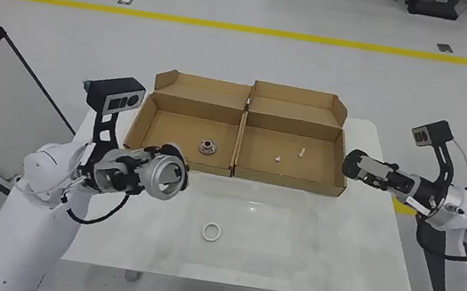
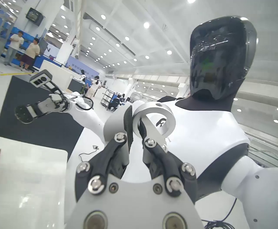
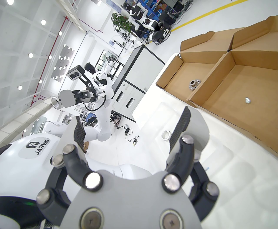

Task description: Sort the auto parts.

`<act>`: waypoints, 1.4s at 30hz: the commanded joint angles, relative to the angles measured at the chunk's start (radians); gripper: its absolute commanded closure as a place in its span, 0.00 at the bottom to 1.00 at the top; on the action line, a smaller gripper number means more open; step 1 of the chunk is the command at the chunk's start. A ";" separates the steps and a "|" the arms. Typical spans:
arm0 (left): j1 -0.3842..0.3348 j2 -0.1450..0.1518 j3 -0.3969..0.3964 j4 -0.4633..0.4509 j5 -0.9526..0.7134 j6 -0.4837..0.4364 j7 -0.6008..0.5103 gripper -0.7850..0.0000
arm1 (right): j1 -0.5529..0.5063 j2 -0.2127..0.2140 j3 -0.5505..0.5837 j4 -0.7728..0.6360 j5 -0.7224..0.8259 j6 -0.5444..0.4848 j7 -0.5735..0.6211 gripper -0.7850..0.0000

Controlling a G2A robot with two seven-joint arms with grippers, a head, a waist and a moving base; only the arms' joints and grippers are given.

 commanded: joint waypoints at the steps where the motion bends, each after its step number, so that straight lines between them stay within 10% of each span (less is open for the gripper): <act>1: -0.002 0.000 -0.003 0.003 0.042 0.016 0.022 1.00 | 0.000 0.000 0.000 0.000 0.000 0.000 0.000 0.00; 9: -0.003 0.000 -0.010 -0.001 0.084 0.040 0.076 1.00 | 0.000 0.000 0.000 0.000 0.000 0.000 0.000 0.00; 32: 0.007 -0.023 -0.017 0.017 -0.485 -0.007 -0.113 1.00 | 0.000 0.000 0.000 0.000 0.000 0.000 0.000 0.00; 42: 0.020 -0.030 -0.042 0.045 -0.306 0.017 -0.050 1.00 | 0.000 0.000 0.000 0.000 0.000 0.000 0.000 0.00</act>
